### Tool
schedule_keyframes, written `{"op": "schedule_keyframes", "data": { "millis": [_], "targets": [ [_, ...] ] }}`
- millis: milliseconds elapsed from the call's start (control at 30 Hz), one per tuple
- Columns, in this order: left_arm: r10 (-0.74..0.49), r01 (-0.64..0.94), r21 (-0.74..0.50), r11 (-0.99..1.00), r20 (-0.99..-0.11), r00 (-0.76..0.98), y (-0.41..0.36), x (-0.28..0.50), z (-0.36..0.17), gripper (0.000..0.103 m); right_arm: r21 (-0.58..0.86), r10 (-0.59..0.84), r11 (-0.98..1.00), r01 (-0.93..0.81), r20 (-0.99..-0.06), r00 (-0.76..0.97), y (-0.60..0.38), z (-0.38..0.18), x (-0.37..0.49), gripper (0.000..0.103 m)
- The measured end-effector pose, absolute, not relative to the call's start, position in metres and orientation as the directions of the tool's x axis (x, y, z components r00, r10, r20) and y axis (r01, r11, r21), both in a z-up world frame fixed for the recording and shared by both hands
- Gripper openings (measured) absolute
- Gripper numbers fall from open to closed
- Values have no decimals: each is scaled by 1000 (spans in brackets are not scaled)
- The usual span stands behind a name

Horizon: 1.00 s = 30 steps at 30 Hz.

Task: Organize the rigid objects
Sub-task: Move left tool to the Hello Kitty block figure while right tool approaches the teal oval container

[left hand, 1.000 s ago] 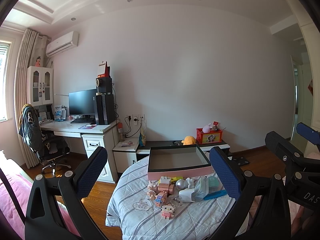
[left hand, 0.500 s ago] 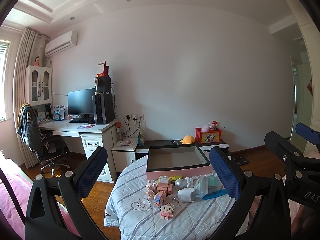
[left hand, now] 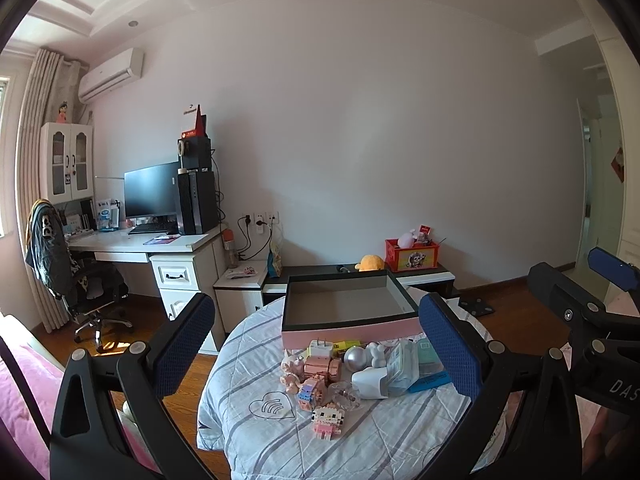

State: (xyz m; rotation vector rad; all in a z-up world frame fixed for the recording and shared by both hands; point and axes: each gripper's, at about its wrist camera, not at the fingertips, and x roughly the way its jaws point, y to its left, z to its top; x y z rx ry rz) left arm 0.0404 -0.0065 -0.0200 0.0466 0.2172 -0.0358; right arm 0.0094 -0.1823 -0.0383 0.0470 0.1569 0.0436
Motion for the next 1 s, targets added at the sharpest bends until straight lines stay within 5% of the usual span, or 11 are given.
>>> {"op": "schedule_keyframes", "data": {
  "millis": [300,633,1000],
  "targets": [
    [-27,54,70,996,-334,942,5,83,-82,103,51,44,998,-32,-271,962,-190,-90,55,103],
    [-32,35,-8,999,-659,751,38,154,-207,103,60,57,998,-29,-527,848,-200,-194,119,103],
    [-58,88,0,996,-752,657,8,192,-257,103,61,34,998,3,-602,798,-220,-228,151,103]
  ]
}}
